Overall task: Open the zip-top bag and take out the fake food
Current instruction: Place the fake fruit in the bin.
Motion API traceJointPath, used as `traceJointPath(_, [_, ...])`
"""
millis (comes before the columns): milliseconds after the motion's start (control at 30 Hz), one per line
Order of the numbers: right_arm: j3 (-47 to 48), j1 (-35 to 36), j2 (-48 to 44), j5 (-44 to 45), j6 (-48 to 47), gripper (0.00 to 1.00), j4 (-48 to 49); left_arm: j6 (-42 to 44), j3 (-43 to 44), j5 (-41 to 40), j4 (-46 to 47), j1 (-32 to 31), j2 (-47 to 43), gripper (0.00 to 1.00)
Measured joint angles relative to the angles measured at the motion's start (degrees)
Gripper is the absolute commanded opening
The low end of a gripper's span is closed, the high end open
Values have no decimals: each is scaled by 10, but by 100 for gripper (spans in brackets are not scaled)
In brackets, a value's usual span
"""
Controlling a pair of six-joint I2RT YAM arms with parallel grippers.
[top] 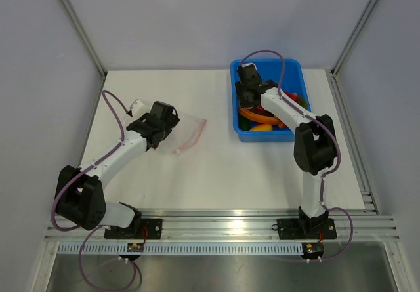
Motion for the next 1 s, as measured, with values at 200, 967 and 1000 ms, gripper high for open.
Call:
traceJointPath(200, [-12, -11, 22, -3, 6, 53, 9, 0, 0, -1, 0, -1, 0, 99])
traceJointPath(967, [-83, -42, -26, -46, 49, 99, 46, 27, 0, -1, 2, -2, -8, 99])
traceJointPath(1000, [-95, -41, -44, -50, 52, 99, 49, 31, 0, -1, 3, -2, -13, 99])
